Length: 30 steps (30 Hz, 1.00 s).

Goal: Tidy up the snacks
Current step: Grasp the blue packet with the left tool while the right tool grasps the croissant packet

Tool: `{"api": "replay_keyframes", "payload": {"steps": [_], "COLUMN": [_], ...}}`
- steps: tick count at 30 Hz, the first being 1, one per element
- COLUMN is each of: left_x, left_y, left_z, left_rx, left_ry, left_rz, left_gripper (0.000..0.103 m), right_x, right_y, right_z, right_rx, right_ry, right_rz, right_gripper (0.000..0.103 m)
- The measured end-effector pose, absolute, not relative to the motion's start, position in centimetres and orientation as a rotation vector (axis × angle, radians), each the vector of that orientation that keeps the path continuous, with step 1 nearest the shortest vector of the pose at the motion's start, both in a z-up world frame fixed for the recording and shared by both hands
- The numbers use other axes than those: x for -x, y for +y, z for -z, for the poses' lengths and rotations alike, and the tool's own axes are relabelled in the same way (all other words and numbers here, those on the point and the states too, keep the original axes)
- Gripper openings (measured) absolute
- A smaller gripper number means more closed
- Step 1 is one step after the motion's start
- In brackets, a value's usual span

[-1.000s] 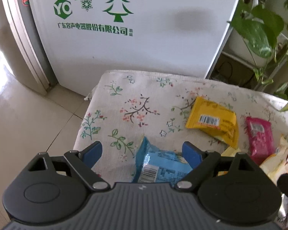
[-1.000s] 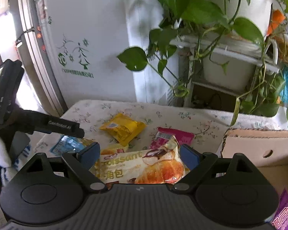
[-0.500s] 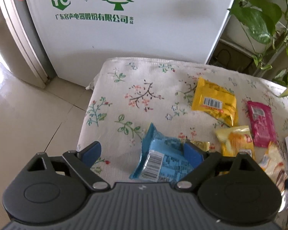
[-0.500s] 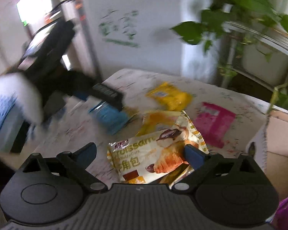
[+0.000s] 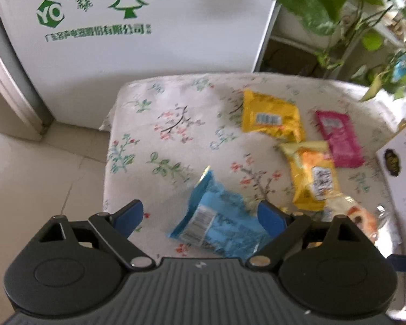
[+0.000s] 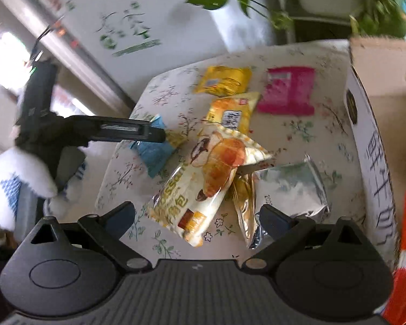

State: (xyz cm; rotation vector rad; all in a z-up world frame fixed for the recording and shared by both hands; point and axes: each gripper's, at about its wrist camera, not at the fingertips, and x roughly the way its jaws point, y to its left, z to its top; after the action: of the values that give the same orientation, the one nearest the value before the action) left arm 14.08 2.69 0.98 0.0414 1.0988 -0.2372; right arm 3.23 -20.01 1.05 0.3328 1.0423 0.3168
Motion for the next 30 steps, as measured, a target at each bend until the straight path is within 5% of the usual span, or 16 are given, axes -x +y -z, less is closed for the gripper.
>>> {"api": "replay_keyframes", "payload": {"steps": [12, 17, 30], "left_x": [-15.1, -14.9, -10.9], "left_y": [2.7, 1.3, 3.8], "left_z": [0.0, 1.0, 0.6], "left_rx": [0.134, 0.058, 0.019], "left_ry": [1.11, 1.102, 1.163], "left_rz": [0.047, 0.002, 0.149], "left_gripper": [0.092, 0.092, 0.092], "right_x": [-5.0, -4.7, -3.9], "right_y": [-16.9, -16.1, -17.2], "right_z": [0.4, 0.5, -0.8], "right_rx": [-0.323, -0.212, 0.018], "right_ry": [1.008, 0.996, 1.068], "right_rz": [-0.229, -0.241, -0.43], "right_gripper": [0.093, 0.075, 0.071]}}
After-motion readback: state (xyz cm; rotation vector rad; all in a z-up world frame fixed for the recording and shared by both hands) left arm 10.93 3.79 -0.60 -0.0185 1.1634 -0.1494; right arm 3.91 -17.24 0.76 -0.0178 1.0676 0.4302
